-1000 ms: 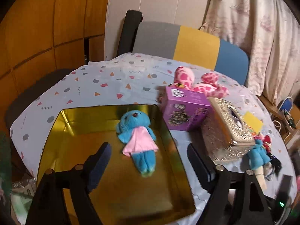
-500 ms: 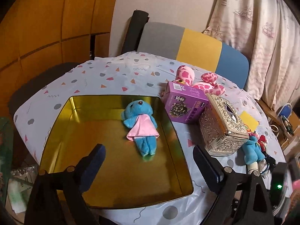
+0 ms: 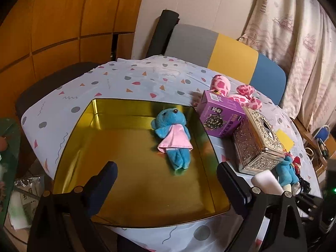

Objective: Organize soft objects
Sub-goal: 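Lower the white sponge into the gold tray beside the bear, open right tool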

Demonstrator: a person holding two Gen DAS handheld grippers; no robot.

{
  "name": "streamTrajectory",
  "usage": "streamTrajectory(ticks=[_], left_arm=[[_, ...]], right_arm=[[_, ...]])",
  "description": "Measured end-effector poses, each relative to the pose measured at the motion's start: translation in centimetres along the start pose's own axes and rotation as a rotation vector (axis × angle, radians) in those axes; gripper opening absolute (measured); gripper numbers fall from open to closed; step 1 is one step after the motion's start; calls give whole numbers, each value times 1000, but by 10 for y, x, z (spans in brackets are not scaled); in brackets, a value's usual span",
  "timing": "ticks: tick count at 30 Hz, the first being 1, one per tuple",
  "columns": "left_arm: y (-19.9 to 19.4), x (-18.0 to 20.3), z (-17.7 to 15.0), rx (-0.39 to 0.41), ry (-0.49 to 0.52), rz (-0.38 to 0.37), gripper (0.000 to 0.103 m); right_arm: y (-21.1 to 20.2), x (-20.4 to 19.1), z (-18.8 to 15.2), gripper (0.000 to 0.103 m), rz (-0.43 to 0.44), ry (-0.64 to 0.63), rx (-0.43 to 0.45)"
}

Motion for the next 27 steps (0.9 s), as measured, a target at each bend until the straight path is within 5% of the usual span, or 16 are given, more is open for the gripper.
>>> streamTrajectory(ticks=[7, 13, 27], left_arm=[[-13, -34, 12, 54, -78, 42, 101], [-20, -72, 19, 78, -144, 91, 101], [-10, -79, 7, 38, -124, 114, 101]], right_arm=[[-19, -39, 54, 56, 137, -27, 60], [14, -90, 87, 57, 199, -9, 15], [78, -102, 81, 65, 87, -6, -26]])
Point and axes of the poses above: each gripper's, at about its wrist camera, not at the fingertips, and y roughly the way its jaws point, x to its right, z to its top, the point moved 9 cm from there along y, roughly the way its jaws point, and after that the axes turned 1 degree about -x, right-handed, at the moved point
